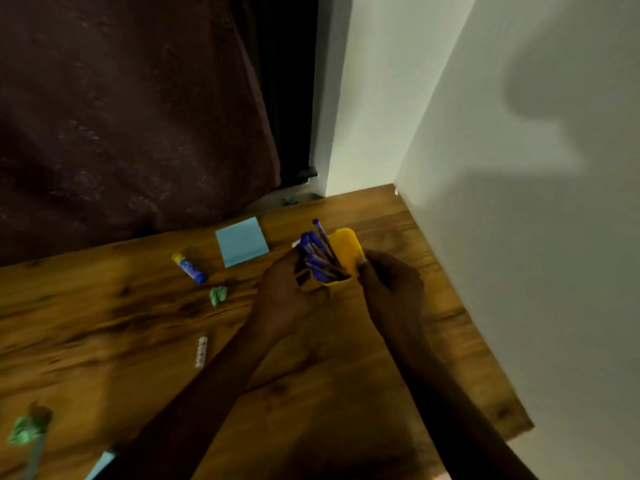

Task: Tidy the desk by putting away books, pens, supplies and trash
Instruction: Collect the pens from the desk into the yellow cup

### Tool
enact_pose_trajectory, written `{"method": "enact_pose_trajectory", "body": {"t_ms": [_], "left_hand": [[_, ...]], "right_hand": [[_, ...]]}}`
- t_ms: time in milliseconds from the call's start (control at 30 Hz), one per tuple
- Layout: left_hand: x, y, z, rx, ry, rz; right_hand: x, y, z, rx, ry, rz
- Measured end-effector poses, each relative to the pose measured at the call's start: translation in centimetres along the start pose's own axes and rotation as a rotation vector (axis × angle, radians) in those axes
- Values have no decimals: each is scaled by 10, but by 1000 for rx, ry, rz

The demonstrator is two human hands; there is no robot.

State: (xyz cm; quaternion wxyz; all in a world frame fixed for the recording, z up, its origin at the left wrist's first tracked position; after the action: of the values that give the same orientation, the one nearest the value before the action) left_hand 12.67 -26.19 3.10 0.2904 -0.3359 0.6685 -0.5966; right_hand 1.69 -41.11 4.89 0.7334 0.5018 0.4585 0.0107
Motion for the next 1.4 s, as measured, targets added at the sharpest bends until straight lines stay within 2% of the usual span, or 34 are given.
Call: {"method": "enact_pose_trajectory", "body": {"t_ms": [200,333,633,1100,1267,1400], "left_hand": [[49,-3,75,33,12,-19],[73,0,118,24,25,-16],[97,13,169,-31,25,59],[88,17,162,-125,-6,93],[63,16,123,-146,-69,101],[35,12,61,-113,-95,71]], "right_hand": [[-17,-25,74,11,-93,-6],[-16,-51,119,83,-115,-29],[-8,-79,166,139,-129,8],[-8,-83,162,134,-89,-30],[-10,-91,118,199,-97,-7],[15,-77,56,182,16,59]]}}
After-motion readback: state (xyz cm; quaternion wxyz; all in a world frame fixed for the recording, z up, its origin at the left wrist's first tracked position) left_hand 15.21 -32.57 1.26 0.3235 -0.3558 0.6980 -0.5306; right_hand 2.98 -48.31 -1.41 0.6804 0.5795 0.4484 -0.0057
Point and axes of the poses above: each hand's wrist, its own z-axis towards the middle knuckle, its own x-axis out of the palm, y = z × x, the point moved 4 cm from there along z, towards the middle knuckle, and after that the axes turned 15 degrees about -z, right-handed, at the moved point
